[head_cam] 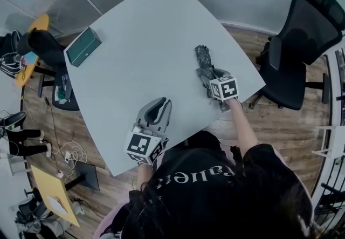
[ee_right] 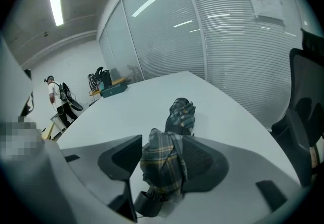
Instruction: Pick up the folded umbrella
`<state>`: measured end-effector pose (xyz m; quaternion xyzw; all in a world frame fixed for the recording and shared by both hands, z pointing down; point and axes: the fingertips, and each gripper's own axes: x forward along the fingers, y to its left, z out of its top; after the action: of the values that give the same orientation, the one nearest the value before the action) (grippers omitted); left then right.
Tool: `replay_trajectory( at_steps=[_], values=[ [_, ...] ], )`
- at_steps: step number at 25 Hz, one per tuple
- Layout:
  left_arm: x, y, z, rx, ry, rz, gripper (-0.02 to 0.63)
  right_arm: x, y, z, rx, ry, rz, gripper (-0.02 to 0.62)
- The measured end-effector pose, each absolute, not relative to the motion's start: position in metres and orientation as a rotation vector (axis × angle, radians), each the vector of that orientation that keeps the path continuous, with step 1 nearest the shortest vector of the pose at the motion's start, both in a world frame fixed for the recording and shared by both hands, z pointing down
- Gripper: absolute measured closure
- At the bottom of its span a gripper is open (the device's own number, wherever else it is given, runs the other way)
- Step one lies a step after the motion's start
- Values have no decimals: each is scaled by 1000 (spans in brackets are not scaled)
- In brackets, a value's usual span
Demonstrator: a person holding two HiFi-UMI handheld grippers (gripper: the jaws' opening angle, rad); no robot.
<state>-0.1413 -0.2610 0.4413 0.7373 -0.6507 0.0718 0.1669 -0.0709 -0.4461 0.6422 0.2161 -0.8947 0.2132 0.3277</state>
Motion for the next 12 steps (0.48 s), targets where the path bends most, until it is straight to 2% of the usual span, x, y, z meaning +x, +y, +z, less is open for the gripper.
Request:
replay_trajectory(
  at_steps=[4,12],
  values=[
    [-146,-258,445,2051,-1890,212,534,-75,-466,656,614,-2303,570,296],
    [-157,-250,447,1984,-1943,218,534,-82,-473,698,663,-2152,697,279]
  ],
)
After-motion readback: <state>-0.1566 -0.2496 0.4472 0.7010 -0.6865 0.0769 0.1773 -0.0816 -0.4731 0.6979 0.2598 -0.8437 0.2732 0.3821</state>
